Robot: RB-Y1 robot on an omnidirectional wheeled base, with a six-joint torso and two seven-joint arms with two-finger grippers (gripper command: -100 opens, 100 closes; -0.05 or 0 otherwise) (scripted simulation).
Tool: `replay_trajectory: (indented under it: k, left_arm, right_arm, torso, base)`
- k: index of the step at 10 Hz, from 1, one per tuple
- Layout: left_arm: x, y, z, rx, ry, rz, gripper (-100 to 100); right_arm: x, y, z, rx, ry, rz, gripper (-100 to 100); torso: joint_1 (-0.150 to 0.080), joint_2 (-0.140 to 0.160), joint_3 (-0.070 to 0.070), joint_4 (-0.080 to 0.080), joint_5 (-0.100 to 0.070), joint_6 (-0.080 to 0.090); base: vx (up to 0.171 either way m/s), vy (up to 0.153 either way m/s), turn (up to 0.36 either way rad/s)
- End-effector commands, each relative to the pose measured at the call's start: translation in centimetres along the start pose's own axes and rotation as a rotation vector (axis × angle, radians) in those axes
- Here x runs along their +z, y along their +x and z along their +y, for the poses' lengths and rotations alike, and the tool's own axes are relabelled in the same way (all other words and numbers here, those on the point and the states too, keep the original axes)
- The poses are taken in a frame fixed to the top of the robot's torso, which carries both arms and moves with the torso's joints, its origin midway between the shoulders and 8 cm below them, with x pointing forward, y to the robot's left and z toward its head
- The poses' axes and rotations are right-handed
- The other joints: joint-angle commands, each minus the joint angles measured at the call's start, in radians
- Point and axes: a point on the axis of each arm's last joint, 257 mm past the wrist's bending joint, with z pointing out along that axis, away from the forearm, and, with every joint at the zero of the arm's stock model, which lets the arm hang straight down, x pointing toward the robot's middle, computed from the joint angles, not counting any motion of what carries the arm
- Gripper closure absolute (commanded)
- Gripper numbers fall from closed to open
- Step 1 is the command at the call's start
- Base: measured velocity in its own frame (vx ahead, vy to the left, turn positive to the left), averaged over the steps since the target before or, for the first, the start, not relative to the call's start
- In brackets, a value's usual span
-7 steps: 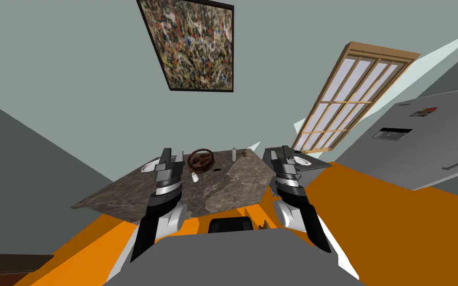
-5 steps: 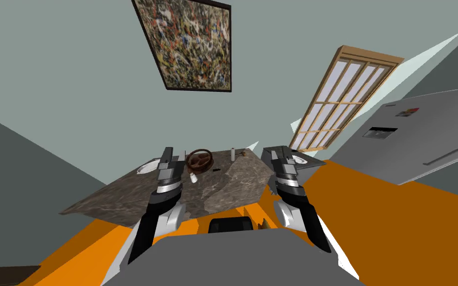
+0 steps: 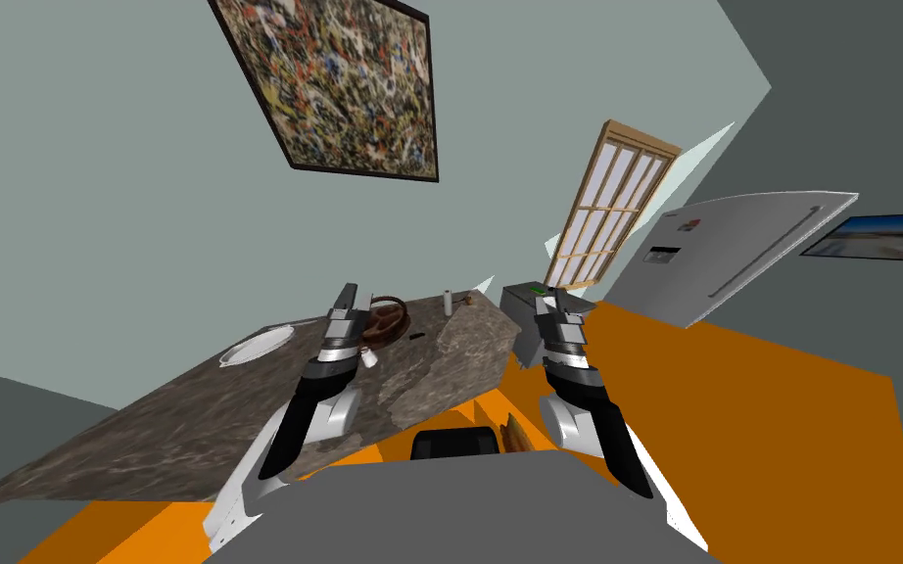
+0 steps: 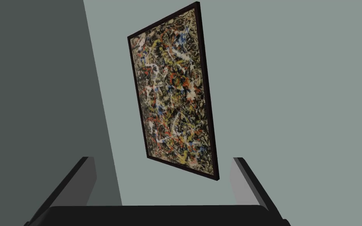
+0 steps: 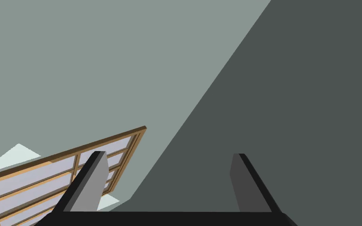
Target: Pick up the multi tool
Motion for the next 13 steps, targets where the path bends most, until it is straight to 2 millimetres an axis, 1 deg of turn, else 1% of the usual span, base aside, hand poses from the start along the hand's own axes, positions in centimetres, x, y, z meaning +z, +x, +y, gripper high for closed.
replay_trajectory:
  k: [1,2,3,4,5,6,7,8,9,10,11,12,13]
  left_arm:
    - [0.4,0.1,1.0,0.009,-0.026,0.008,-100]
    - [1.1,-0.1,1.8,0.022,-0.043,0.015,-100]
    - [1.0,-0.1,2.1,0.022,-0.053,0.016,-100]
    - [1.8,-0.5,3.2,0.036,-0.079,0.019,-100]
    - [2.5,-0.9,4.0,0.048,-0.094,0.019,-100]
    - [2.5,-0.9,4.7,0.048,-0.121,0.019,-100]
    - [3.3,-1.5,5.5,0.059,-0.136,0.015,-100]
    - [3.2,-1.5,6.2,0.059,-0.162,0.015,-100]
    - [4.0,-2.1,7.1,0.068,-0.182,0.007,-100]
    - [3.9,-2.2,7.8,0.068,-0.207,0.007,-100]
    - [4.6,-2.9,8.7,0.074,-0.229,-0.004,-100]
    - [4.5,-2.9,9.4,0.074,-0.258,-0.004,-100]
    - [5.3,-3.7,10.2,0.078,-0.274,-0.018,-100]
  right_arm:
    - [0.0,0.0,0.0,0.0,0.0,0.0,0]
    - [0.0,0.0,0.0,0.0,0.0,0.0,0]
    - [0.0,0.0,0.0,0.0,0.0,0.0,0]
    - [0.0,0.0,0.0,0.0,0.0,0.0,0]
    - [0.0,0.0,0.0,0.0,0.0,0.0,0]
    - [0.0,0.0,0.0,0.0,0.0,0.0,0]
    - [0.0,0.0,0.0,0.0,0.0,0.0,0]
    - [0.0,0.0,0.0,0.0,0.0,0.0,0]
    - [0.0,0.0,0.0,0.0,0.0,0.0,0]
    - [0.0,0.0,0.0,0.0,0.0,0.0,0]
    - [0.0,0.0,0.0,0.0,0.0,0.0,0]
    - [0.0,0.0,0.0,0.0,0.0,0.0,0]
    - [0.0,0.0,0.0,0.0,0.0,0.0,0]
  torso:
    - [0.0,0.0,0.0,0.0,0.0,0.0]
    - [-0.001,-0.001,0.0,0.0,0.0,-0.001]
    - [-0.001,-0.002,-0.001,0.0,0.0,0.0]
    - [-0.002,-0.002,-0.001,0.0,0.0,-0.001]
    - [-0.001,-0.002,-0.001,0.0,0.0,0.0]
    - [-0.001,-0.001,-0.001,0.0,0.0,0.0]
    - [-0.001,-0.001,-0.001,0.0,0.0,-0.001]
    - [-0.001,-0.001,0.0,0.0,0.0,0.0]
    - [-0.002,-0.002,-0.001,0.0,0.0,-0.001]
    - [-0.002,-0.002,-0.001,0.0,0.0,0.0]
    - [-0.001,-0.002,-0.001,0.0,0.0,-0.001]
    - [-0.001,-0.002,-0.001,0.0,0.0,0.0]
    - [-0.001,-0.002,-0.001,0.0,0.0,-0.001]
  base:
    - [-0.038,0.015,-0.095]
    - [-0.029,0.001,-0.213]
    - [-0.024,0.003,-0.123]
    - [-0.035,0.006,-0.204]
    - [-0.05,0.012,-0.419]
    - [-0.042,0.014,-0.129]
    - [-0.046,-0.001,-0.198]
    - [-0.033,0.001,-0.121]
    - [-0.033,-0.004,-0.27]
    - [-0.033,0.004,-0.125]
    - [-0.036,-0.001,-0.258]
    - [-0.029,0.003,-0.13]
    - [-0.035,0.004,-0.157]
